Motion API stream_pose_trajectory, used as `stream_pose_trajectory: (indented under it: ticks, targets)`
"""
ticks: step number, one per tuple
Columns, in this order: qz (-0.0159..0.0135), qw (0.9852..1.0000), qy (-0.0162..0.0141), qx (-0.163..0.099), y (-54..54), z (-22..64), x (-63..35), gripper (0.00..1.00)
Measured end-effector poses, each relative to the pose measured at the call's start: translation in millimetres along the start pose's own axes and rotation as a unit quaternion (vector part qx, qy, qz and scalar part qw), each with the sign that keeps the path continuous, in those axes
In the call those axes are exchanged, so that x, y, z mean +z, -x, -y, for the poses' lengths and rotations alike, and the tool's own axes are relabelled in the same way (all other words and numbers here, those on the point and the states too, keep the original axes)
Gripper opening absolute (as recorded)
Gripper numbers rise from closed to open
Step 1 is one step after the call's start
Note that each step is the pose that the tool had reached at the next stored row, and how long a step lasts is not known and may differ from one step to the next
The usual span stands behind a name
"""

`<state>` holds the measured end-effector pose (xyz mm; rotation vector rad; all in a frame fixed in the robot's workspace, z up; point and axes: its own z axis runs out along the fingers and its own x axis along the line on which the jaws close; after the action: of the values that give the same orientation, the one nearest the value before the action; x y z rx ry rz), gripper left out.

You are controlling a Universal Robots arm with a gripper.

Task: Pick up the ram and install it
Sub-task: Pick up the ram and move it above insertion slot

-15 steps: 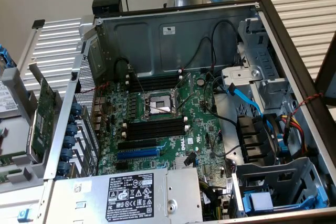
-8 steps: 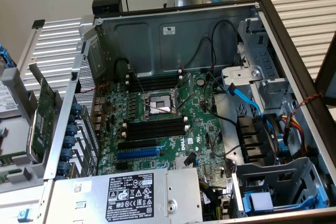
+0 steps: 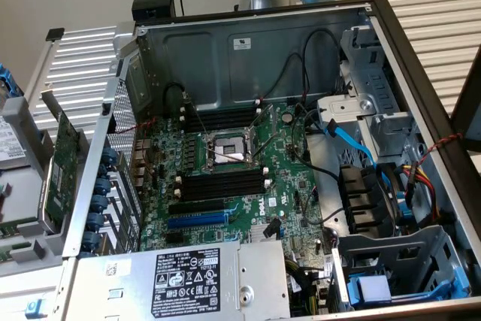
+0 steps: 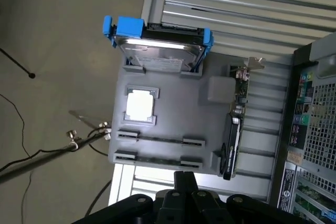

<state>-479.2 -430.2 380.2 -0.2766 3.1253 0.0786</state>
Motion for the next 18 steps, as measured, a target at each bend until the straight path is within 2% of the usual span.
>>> stream_pose_trajectory:
  ticks: [5,9,14,18]
  targets:
    - [-0.0023,0.9990,0.0003,-0.045,0.0,0.0,0.3,0.11]
    - [-0.0041,0.9966,0.0006,-0.082,0.0,0.0,0.3,0.11]
    - [-0.0063,0.9919,0.0010,-0.126,0.0,0.0,0.3,0.11]
    - [-0.0081,0.9866,0.0012,-0.163,0.0,0.0,0.3,0.11]
